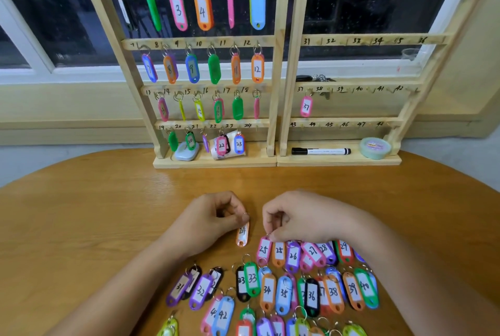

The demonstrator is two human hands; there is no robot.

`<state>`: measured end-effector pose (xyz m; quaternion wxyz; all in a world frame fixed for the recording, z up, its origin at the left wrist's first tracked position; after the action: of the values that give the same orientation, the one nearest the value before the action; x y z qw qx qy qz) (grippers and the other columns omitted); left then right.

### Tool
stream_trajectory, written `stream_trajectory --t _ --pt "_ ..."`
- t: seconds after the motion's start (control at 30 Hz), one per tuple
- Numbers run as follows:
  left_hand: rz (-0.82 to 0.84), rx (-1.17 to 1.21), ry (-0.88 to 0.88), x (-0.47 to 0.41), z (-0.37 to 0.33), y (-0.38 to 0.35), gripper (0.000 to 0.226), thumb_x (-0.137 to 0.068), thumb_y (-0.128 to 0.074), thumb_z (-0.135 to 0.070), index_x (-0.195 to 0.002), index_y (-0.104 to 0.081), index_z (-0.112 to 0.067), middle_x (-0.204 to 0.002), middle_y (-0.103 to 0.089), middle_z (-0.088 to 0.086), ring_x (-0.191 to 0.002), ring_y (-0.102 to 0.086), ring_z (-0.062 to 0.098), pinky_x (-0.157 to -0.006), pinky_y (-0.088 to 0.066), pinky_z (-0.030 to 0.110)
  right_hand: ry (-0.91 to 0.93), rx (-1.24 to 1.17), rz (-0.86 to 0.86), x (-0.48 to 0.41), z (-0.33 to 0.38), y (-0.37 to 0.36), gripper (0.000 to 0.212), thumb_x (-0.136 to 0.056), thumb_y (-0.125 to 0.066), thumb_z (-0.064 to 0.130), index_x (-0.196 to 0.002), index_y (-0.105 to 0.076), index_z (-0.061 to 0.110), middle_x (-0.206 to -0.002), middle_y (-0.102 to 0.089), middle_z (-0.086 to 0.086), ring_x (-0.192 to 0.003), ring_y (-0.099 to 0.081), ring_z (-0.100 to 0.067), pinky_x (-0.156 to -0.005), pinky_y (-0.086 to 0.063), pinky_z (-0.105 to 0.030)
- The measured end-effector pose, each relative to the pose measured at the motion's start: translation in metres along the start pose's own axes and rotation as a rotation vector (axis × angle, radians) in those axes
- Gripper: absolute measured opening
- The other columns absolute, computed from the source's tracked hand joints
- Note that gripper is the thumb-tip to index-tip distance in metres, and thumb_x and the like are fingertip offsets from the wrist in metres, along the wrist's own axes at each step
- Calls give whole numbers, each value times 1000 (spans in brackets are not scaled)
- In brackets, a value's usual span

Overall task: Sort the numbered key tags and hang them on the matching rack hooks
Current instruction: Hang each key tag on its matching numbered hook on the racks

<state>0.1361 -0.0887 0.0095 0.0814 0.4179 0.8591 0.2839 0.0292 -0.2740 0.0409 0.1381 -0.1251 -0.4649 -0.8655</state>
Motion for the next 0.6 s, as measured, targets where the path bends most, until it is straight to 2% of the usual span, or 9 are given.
stream_trajectory --t 0.2,0.33,0.4,0.5,0.6 --pt "-3 22 -10 0 0 0 7 -95 -81 -33 -94 -77 -27 -90 -78 -7 -85 -70 9 -85 -58 31 -16 -19 -70 -1 2 3 12 -94 -78 18 -90 -75 29 -81 -70 18 -75 -65 5 -64 -49 -19" --pt "-25 40 -16 -7 -6 5 6 -95 -81 -31 -93 -78 -26 -91 -79 -3 -87 -72 19 -86 -56 36 20 -127 -153 4 0 20 13 -92 -81 18 -89 -75 28 -86 -75 15 -81 -71 -4 -76 -60 -31" --pt "-72 30 -30 -12 -13 10 7 -96 -81 -30 -92 -77 -26 -89 -78 -1 -84 -70 20 -82 -56 37 40 -201 -210 7 -2 30 13 -92 -81 14 -90 -75 25 -88 -78 7 -82 -74 -9 -80 -62 -37" --pt "-172 6 -68 -25 -29 17 9 -96 -80 -24 -88 -76 -25 -83 -78 -4 -74 -68 8 -73 -53 25 55 -282 -308 15 -6 44 13 -91 -82 11 -89 -76 23 -87 -79 4 -81 -74 -16 -80 -61 -38" --pt "-287 -34 -105 -44 -46 26 12 -97 -78 -21 -85 -74 -22 -78 -78 -6 -77 -70 8 -78 -55 26 43 -304 -385 22 -10 56 13 -90 -84 14 -88 -77 25 -85 -77 3 -83 -72 -23 -81 -60 -42"
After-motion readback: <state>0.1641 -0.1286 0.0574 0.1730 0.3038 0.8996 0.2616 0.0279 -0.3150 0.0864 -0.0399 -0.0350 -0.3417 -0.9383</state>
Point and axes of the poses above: each hand's wrist, its own x-axis away from the middle knuckle, its own y-axis out of the back of the hand, z = x × y, the point moved 4 cm from there along -x, towards the middle knuckle
